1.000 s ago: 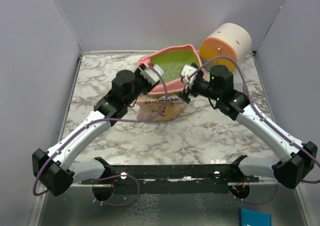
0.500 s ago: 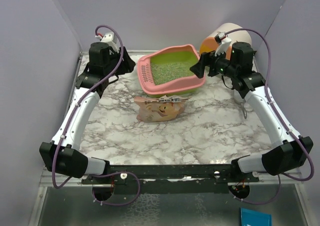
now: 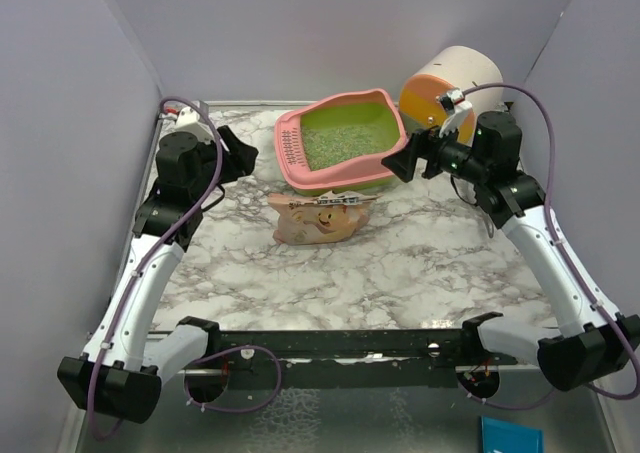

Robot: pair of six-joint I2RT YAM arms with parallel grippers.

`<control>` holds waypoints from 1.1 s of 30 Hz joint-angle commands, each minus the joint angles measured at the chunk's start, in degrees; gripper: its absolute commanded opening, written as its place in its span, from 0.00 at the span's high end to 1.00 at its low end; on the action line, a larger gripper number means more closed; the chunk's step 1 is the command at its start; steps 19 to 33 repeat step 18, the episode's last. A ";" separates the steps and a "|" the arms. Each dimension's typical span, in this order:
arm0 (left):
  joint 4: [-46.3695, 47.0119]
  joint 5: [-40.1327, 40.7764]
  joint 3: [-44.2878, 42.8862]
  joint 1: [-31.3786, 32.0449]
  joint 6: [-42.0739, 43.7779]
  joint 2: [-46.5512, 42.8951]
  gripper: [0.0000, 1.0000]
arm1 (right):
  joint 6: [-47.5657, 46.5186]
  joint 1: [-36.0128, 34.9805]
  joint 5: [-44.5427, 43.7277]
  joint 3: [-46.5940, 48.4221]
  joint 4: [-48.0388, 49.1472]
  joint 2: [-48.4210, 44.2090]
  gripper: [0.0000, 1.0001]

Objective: Fill the litter box with clean litter

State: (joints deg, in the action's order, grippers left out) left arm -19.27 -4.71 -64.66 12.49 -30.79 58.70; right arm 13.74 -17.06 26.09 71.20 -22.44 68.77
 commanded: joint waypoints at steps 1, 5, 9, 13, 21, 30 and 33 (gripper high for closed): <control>0.61 1.14 2.87 -0.09 1.30 -1.38 0.45 | 0.77 -0.08 -0.27 -2.85 1.71 -5.50 0.12; -0.34 1.10 5.28 -0.01 0.65 -3.16 0.44 | 1.28 -0.08 -0.12 -4.16 0.41 -8.04 0.12; -2.30 1.93 6.47 -0.01 -2.70 -5.19 0.42 | 1.90 -0.07 -0.51 -5.61 -1.40 -10.64 0.12; -3.25 3.60 7.35 -0.02 -3.68 -8.86 0.48 | 2.43 -0.08 -1.09 -7.10 -2.63 -14.16 0.12; -1.18 5.86 8.99 -0.02 -0.65 -13.14 0.45 | 1.07 -0.06 -2.89 -6.15 -6.89 -17.51 0.12; -1.18 5.86 8.99 -0.02 -0.65 -13.14 0.45 | 1.07 -0.06 -2.89 -6.15 -6.89 -17.51 0.12; -1.18 5.86 8.99 -0.02 -0.65 -13.14 0.45 | 1.07 -0.06 -2.89 -6.15 -6.89 -17.51 0.12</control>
